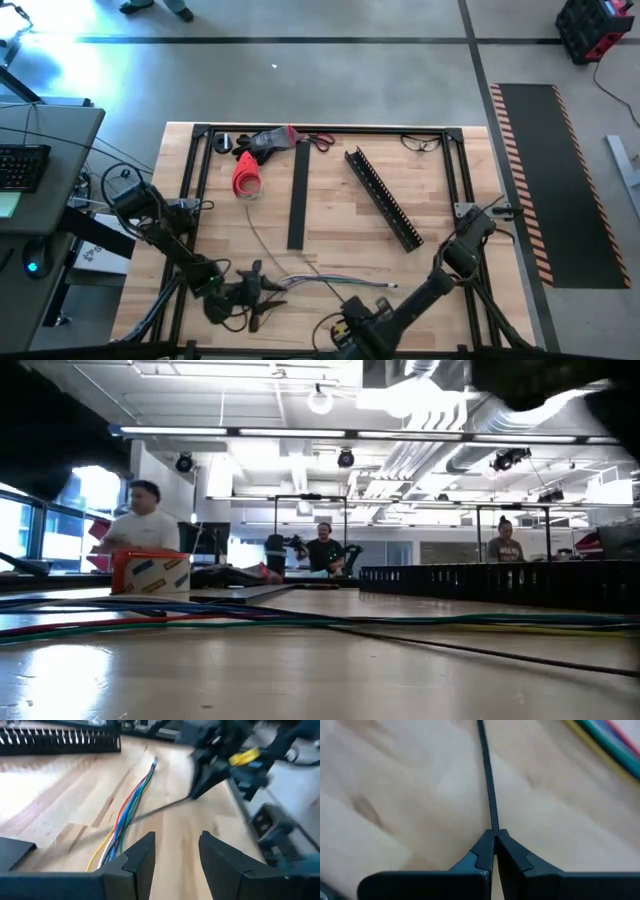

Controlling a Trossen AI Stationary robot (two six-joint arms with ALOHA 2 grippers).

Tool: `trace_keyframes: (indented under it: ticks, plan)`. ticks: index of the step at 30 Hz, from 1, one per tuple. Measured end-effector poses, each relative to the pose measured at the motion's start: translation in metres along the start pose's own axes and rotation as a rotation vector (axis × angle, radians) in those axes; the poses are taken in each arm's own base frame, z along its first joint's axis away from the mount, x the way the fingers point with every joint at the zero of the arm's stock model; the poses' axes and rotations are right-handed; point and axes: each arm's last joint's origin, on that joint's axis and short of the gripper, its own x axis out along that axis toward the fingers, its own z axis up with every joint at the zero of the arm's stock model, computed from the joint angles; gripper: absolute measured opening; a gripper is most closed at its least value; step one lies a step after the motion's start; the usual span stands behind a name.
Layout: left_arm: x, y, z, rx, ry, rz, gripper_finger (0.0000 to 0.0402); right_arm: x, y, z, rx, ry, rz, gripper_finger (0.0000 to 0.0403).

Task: Ziptie cables
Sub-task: Wrap the black zip tie on the cables

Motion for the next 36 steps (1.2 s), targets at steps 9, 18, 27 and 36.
trace_keyframes:
  ticks: [9, 18, 27, 36]
  plan:
    - [0.043, 0.038, 0.009, 0.012, 0.119, -0.012, 0.0115, -0.016, -0.012, -0.048, 0.127, 0.078, -0.006, 0.0000]
    - [0.068, 0.064, 0.018, 0.097, 0.159, -0.029, 0.0070, -0.024, -0.018, -0.077, 0.262, 0.057, 0.053, 0.0000]
    - [0.102, 0.086, -0.004, 0.131, 0.256, 0.012, 0.0036, -0.018, -0.006, -0.059, 0.252, 0.006, 0.124, 0.0000]
    - [0.139, 0.097, 0.002, 0.233, 0.235, 0.047, 0.0020, -0.011, 0.005, -0.033, 0.210, -0.013, 0.149, 0.0000]
